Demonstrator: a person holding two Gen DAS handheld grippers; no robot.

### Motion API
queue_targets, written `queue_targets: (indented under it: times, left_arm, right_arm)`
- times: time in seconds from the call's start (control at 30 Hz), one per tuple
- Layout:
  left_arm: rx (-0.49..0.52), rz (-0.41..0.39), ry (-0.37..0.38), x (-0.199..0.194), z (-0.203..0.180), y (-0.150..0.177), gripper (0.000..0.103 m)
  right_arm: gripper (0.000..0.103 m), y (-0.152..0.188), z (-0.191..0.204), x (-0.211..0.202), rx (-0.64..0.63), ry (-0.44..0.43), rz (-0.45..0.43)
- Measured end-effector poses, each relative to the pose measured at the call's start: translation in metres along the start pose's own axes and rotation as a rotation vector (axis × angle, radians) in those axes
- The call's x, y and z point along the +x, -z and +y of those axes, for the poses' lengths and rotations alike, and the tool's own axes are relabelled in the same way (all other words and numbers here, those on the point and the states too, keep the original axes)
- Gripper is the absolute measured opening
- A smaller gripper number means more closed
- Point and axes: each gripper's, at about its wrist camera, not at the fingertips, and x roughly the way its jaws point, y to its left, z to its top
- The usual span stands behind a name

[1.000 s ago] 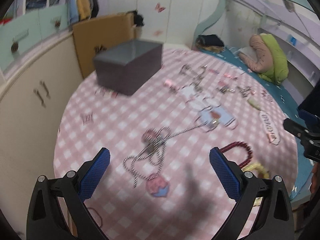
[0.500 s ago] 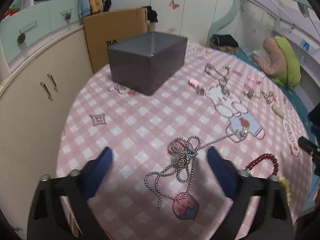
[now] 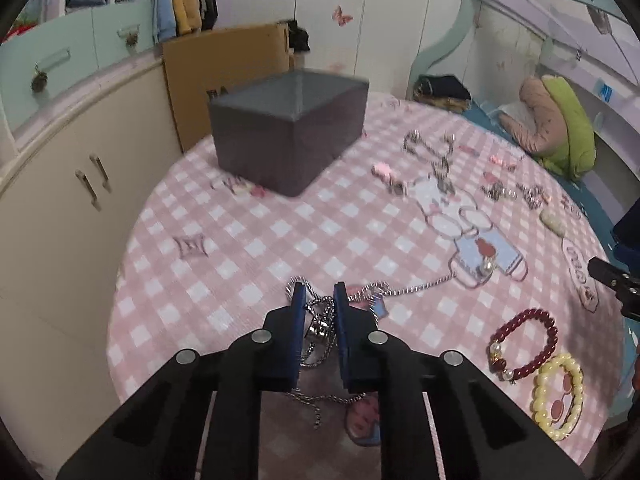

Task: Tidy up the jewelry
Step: 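Grasp the silver chain necklace with the left gripper, then grasp the pale yellow bead bracelet with the right gripper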

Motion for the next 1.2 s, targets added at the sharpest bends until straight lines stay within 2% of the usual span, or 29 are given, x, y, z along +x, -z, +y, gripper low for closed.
queue_targets:
  times: [0.07,0.1,0.13,0.17,0.47,0.63,0.7,0.83,0.93,1.0,1.07,1.2]
  left_arm:
    - [-0.016,-0.033,0.016,-0.012,0.004,-0.005,0.012]
    - [-0.021,-0.044,0.025,-0.017,0.005,-0.008,0.009]
    - [-0.024,-0.051,0.033,-0.020,0.005,-0.010,0.002]
    - [-0.030,-0.063,0.046,-0.026,0.007,-0.012,0.001]
    - [-0.020,-0.092,0.094,-0.050,0.002,-0.012,0.001]
    - [0.001,-0.125,0.114,-0.070,-0.002,-0.011,0.001]
    - [0.007,-0.135,0.125,-0.077,-0.004,-0.010,0.001]
    - [0.009,-0.135,0.139,-0.083,-0.004,-0.007,0.001]
    - [0.003,-0.136,0.161,-0.087,-0.004,-0.005,0.001]
    - [0.007,-0.139,0.164,-0.089,-0.006,-0.005,0.001]
    - [0.009,-0.141,0.169,-0.091,-0.007,-0.004,0.001]
    - [0.010,-0.141,0.183,-0.094,-0.008,-0.003,0.001]
  right_arm:
    - [0.096,0.000,0.005,-0.002,-0.012,-0.033,-0.001]
    - [0.096,0.001,0.009,-0.003,-0.020,-0.055,0.002]
    - [0.096,0.002,0.014,-0.004,-0.030,-0.072,0.006]
    - [0.096,0.004,0.019,-0.005,-0.044,-0.090,0.013]
    - [0.096,0.037,0.065,-0.019,-0.188,-0.168,0.114]
    - [0.094,0.046,0.070,-0.020,-0.205,-0.150,0.130]
    - [0.064,0.048,0.071,-0.018,-0.203,-0.167,0.146]
    - [0.054,0.050,0.071,-0.020,-0.206,-0.200,0.154]
    - [0.038,0.050,0.074,-0.021,-0.227,-0.240,0.153]
    - [0.022,0.049,0.076,-0.022,-0.235,-0.266,0.158]
    - [0.010,0.048,0.076,-0.020,-0.228,-0.293,0.160]
    - [0.010,0.050,0.070,-0.022,-0.192,-0.318,0.142]
